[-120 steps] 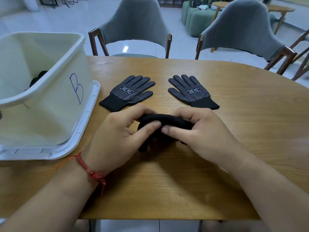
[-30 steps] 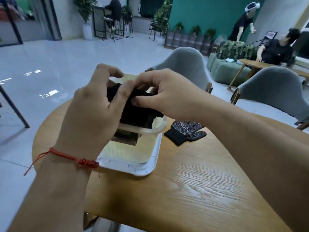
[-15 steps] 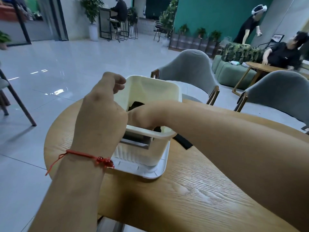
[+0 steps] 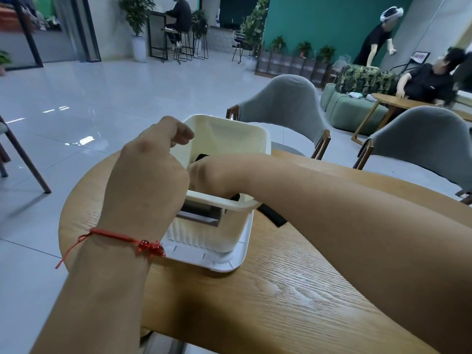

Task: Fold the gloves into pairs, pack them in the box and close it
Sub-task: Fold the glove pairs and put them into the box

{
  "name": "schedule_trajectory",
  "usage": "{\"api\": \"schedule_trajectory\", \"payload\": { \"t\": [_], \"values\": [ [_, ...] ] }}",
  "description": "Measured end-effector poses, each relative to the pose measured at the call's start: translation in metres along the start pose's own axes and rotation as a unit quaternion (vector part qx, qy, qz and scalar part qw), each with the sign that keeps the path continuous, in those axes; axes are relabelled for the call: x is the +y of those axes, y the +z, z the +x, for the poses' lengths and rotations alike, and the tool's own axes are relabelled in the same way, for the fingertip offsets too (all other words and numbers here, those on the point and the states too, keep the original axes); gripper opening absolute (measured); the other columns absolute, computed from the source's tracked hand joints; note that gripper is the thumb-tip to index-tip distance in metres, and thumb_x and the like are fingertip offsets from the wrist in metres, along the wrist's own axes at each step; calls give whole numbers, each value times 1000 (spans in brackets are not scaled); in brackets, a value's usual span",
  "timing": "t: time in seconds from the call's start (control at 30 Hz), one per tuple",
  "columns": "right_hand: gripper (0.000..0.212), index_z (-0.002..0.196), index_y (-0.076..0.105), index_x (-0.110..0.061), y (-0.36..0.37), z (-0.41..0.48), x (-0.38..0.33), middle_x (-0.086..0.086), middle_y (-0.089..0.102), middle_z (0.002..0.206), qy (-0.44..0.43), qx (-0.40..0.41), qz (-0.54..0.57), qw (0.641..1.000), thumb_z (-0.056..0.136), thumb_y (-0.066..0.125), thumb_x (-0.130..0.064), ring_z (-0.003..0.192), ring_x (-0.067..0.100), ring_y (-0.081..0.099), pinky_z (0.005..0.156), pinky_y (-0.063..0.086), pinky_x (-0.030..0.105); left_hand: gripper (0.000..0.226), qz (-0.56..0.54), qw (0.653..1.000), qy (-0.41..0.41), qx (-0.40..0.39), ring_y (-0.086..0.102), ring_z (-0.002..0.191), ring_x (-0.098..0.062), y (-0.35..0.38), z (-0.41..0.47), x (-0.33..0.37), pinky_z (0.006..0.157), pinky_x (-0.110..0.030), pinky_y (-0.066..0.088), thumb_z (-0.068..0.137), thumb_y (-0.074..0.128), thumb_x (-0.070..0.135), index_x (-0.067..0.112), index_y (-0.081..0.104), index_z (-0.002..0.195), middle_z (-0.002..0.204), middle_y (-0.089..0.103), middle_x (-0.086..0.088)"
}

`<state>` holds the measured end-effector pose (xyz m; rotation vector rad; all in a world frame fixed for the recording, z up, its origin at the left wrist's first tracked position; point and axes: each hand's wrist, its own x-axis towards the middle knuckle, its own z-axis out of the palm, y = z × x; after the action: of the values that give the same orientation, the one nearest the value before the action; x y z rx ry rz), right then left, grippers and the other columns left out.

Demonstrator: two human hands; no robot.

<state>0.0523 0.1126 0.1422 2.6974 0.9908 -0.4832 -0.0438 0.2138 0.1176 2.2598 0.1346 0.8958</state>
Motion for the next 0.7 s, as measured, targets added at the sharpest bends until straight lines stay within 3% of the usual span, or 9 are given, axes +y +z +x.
{"api": "schedule_trajectory", "payload": {
  "t": [0.07, 0.13, 0.17, 0.23, 0.33, 0.4, 0.5, 0.7],
  "values": [
    [23, 78, 60, -19, -1, -14, 9, 2, 62, 78, -11, 75, 0, 997, 102, 58, -20, 74, 23, 57, 69, 49, 35, 51, 0, 1000, 10, -12, 65, 114, -11, 0, -2, 3, 96, -33, 51, 87, 42, -8, 26, 65, 118, 114, 71, 11],
    [32, 72, 55, -24, -1, -28, 18, -4, 58, 74, 0, 128, 4, 992, 101, 61, -37, 70, 18, 53, 62, 42, 31, 48, -1, 999, 24, -26, 65, 114, -13, 4, -5, 9, 96, -38, 53, 89, 44, -4, 27, 65, 118, 115, 71, 11],
    [31, 78, 62, -26, 1, -37, 24, -6, 61, 78, 5, 149, 5, 989, 102, 61, -45, 74, 17, 56, 63, 45, 31, 46, 0, 999, 34, -32, 66, 113, -15, 6, -7, 14, 95, -41, 54, 89, 45, -2, 28, 64, 118, 115, 71, 11],
    [30, 101, 74, -28, 5, -51, 39, -8, 70, 98, 12, 206, 35, 978, 101, 60, -54, 94, 18, 64, 81, 56, 36, 41, 1, 998, 53, -34, 66, 112, -15, 9, -10, 24, 92, -40, 55, 93, 48, 2, 30, 64, 119, 116, 71, 13],
    [33, 118, 71, -35, 15, -79, 62, -16, 66, 118, 26, 305, 97, 947, 100, 58, -59, 114, 14, 57, 98, 52, 42, 36, -17, 996, 79, -39, 68, 96, -12, 16, -15, 42, 86, -35, 55, 97, 52, 6, 31, 65, 119, 115, 70, 14],
    [32, 118, 71, -36, 25, -97, 77, -17, 63, 116, 41, 341, 120, 931, 100, 58, -59, 115, 14, 52, 99, 49, 43, 34, -31, 993, 104, -48, 69, 91, -14, 23, -20, 56, 85, -41, 58, 96, 53, 6, 29, 65, 119, 114, 70, 12],
    [30, 116, 72, -36, 42, -119, 96, -16, 66, 116, 56, 379, 144, 912, 99, 60, -59, 116, 14, 54, 98, 50, 43, 34, -42, 988, 137, -63, 71, 100, -20, 36, -28, 73, 86, -48, 60, 96, 54, 6, 29, 65, 119, 112, 71, 10],
    [25, 110, 76, -32, 72, -163, 130, -18, 66, 105, 78, 418, 169, 889, 98, 64, -51, 97, 5, 52, 82, 39, 32, 35, -43, 976, 172, -122, 69, 107, -22, 77, -49, 113, 85, -48, 56, 93, 54, 9, 29, 64, 119, 113, 71, 7]
  ]
}}
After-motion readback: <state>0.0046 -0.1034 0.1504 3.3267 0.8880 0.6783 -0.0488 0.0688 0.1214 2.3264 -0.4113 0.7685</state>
